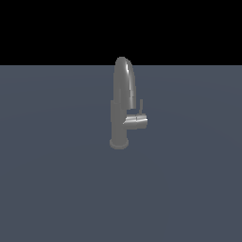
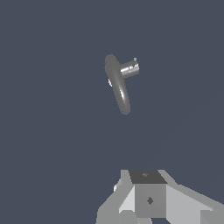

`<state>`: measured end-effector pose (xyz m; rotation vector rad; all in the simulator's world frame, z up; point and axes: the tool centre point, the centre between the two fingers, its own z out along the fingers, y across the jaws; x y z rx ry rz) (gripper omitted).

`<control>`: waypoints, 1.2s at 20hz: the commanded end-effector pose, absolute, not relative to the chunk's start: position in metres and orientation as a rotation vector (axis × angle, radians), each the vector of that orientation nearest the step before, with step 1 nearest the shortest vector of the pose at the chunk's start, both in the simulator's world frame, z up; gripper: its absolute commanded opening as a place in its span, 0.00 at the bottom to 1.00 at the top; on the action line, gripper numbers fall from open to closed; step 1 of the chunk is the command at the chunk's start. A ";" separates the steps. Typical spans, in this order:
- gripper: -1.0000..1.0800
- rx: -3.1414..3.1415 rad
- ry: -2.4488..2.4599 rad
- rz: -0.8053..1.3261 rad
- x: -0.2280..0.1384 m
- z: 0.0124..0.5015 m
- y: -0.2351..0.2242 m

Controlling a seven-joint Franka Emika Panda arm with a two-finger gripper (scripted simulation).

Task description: Turn on the faucet by rotating a designated handle.

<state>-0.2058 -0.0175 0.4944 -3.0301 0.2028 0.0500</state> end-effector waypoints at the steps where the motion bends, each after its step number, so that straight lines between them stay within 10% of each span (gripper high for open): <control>1: 0.00 -3.000 0.242 0.101 -0.194 0.491 -0.019; 24: 0.00 -2.596 0.609 0.588 -0.076 0.430 -0.042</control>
